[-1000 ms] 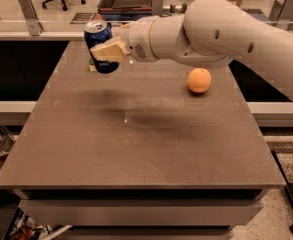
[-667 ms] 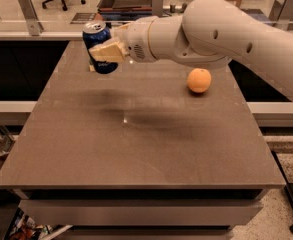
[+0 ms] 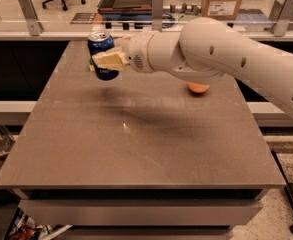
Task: Move pepsi can near sponge
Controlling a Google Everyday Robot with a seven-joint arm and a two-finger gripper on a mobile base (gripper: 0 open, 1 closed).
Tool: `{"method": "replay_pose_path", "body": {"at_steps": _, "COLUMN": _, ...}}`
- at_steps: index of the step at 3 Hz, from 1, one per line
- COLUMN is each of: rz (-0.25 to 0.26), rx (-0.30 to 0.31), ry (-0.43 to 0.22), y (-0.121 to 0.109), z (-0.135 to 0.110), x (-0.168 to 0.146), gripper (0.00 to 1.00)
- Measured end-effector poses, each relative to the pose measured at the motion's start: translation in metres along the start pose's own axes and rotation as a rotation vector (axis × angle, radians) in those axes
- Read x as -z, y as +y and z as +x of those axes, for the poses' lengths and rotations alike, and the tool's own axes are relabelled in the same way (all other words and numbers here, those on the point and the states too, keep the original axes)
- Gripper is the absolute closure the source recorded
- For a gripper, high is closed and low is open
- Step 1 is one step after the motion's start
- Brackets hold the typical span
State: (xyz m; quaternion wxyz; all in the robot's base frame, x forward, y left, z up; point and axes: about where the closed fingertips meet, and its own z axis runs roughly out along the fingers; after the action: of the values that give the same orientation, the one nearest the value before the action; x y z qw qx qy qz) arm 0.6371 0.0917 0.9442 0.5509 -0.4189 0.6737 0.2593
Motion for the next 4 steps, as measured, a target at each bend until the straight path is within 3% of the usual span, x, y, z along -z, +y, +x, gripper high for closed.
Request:
{"method": "replay_pose_path", "body": {"at_steps": 2, "rz": 0.096, "rx": -0.053, "ry": -0.005, "y": -0.037, "z": 0.026, "x": -0.004, "gripper": 1.00}}
{"method": "replay_pose_path", "body": {"at_steps": 4, "rz": 0.167, "rx": -0.070, "ry": 0.013, "y": -0.090, "z": 0.035, "x": -0.009, "gripper": 1.00}}
